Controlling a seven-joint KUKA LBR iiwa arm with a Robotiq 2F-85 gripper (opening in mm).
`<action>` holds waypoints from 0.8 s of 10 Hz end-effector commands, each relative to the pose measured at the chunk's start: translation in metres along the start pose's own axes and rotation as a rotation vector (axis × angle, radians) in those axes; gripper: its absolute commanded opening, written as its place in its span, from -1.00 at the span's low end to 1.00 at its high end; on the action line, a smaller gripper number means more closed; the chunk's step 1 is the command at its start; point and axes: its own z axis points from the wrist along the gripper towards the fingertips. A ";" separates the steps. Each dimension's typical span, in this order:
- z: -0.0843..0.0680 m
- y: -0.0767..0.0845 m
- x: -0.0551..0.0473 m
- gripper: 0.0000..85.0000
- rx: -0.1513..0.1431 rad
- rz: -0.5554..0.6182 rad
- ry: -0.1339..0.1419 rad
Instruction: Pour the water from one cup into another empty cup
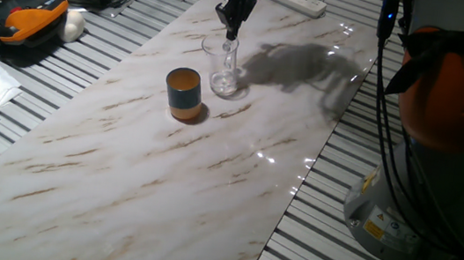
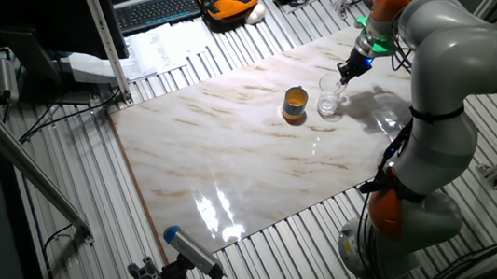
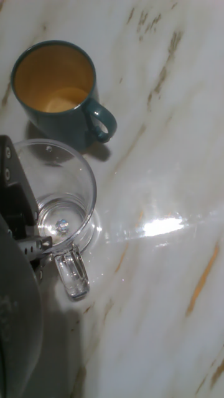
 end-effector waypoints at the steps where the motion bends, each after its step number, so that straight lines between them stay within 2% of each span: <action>1: 0.001 0.000 0.000 -1.00 -0.003 0.000 0.000; 4: 0.005 0.000 -0.002 -1.00 -0.020 0.007 0.000; 8: 0.007 0.001 -0.003 -1.00 -0.026 0.009 -0.005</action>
